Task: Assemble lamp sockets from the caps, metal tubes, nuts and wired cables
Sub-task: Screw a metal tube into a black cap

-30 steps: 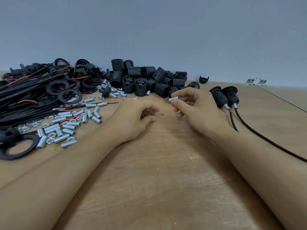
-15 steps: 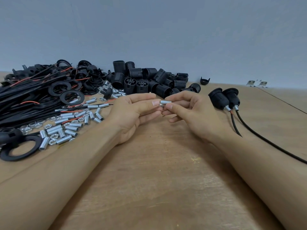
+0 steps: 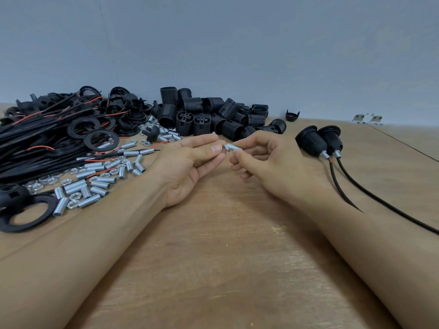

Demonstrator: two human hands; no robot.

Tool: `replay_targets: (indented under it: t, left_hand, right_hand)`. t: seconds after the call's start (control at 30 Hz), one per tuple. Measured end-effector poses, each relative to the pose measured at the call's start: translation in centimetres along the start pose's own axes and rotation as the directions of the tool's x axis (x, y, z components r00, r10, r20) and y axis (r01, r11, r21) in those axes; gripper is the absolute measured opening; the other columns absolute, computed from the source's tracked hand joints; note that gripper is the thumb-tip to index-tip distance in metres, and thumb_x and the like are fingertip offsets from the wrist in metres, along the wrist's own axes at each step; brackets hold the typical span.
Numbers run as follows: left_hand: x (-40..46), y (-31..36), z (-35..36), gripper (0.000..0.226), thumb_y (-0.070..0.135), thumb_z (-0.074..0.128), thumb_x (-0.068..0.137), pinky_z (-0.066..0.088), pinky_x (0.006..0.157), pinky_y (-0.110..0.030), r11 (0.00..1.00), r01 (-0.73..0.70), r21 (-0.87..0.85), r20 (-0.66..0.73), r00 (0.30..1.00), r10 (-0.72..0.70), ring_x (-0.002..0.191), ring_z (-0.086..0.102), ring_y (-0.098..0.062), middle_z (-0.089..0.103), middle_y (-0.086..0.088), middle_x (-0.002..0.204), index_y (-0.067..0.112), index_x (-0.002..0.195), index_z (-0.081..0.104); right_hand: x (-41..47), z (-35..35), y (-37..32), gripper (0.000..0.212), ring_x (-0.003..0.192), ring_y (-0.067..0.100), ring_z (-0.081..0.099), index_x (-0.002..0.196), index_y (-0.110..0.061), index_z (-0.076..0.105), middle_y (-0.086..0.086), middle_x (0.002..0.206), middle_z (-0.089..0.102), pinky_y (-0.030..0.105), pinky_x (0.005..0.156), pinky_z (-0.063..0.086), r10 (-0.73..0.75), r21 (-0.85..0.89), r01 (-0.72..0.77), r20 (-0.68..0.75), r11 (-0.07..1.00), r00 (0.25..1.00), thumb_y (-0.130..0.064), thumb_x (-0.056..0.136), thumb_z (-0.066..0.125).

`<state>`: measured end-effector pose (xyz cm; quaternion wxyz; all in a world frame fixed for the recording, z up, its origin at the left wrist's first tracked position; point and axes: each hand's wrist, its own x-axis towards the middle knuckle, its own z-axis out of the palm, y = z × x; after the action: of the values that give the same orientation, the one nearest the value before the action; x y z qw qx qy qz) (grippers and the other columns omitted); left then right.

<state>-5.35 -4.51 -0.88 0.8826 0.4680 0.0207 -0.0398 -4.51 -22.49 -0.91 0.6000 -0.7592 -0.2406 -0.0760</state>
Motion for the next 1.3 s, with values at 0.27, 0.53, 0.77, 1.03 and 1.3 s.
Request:
replay_targets:
  t: [0.27, 0.53, 0.77, 1.03, 1.3]
  left_hand:
    - [0.05, 0.02, 0.0, 0.028, -0.009, 0.065, 0.082, 0.061, 0.076, -0.028, 0.997, 0.009, 0.072, 0.027, 1.0, -0.011, 0.092, 0.075, -0.023, 0.076, -0.012, 0.103, 0.004, 0.106, 0.067]
    - [-0.13, -0.06, 0.13, 0.043, -0.002, 0.07, 0.07, 0.059, 0.079, -0.025, 0.995, -0.035, 0.097, 0.1, 0.995, 0.025, 0.101, 0.073, -0.021, 0.075, -0.012, 0.109, 0.003, 0.112, 0.067]
    - [-0.05, -0.22, -0.07, 0.029, 0.006, 0.072, 0.069, 0.058, 0.07, -0.022, 0.986, -0.078, 0.146, 0.085, 0.994, 0.066, 0.082, 0.075, -0.016, 0.077, -0.011, 0.09, 0.005, 0.097, 0.074]
    - [-0.06, -0.3, -0.06, 0.025, 0.011, 0.071, 0.074, 0.059, 0.074, -0.023, 0.972, -0.075, 0.221, 0.103, 0.993, 0.053, 0.078, 0.072, -0.014, 0.076, -0.013, 0.091, 0.002, 0.097, 0.076]
    - [-0.04, -0.17, -0.14, 0.04, 0.012, 0.069, 0.077, 0.057, 0.078, -0.023, 0.963, -0.081, 0.256, 0.12, 0.991, 0.052, 0.082, 0.069, -0.014, 0.074, -0.014, 0.096, -0.004, 0.114, 0.069]
  right_hand:
    - [-0.08, 0.12, 0.04, 0.013, 0.078, 0.022, 0.074, 0.095, -0.011, 0.071, 0.009, 0.081, 0.075, 0.029, 0.06, 0.058, 0.015, 0.051, -0.017, 0.049, 0.999, 0.999, 0.0, 0.089, 0.067]
    - [-0.16, 0.05, -0.48, 0.011, 0.073, 0.023, 0.073, 0.097, -0.008, 0.072, 0.012, 0.08, 0.074, 0.028, 0.058, 0.058, 0.023, 0.039, -0.024, 0.015, 0.999, 1.0, -0.002, 0.089, 0.067]
    - [-0.23, -0.05, -0.59, 0.012, 0.073, 0.02, 0.073, 0.096, -0.011, 0.071, 0.01, 0.081, 0.074, 0.032, 0.065, 0.061, -0.098, -0.068, 0.098, 0.003, 0.993, 0.995, -0.002, 0.089, 0.069]
    - [-0.18, -0.53, -0.39, 0.017, 0.07, 0.014, 0.068, 0.101, -0.01, 0.076, 0.005, 0.081, 0.074, 0.035, 0.069, 0.057, -0.295, -0.361, 0.286, 0.03, 0.888, 0.955, -0.003, 0.087, 0.07]
    - [-0.18, -0.37, -0.42, 0.014, 0.076, 0.015, 0.073, 0.102, -0.007, 0.074, 0.007, 0.086, 0.074, 0.031, 0.071, 0.061, -0.112, -0.151, 0.115, 0.025, 0.982, 0.993, -0.003, 0.089, 0.069]
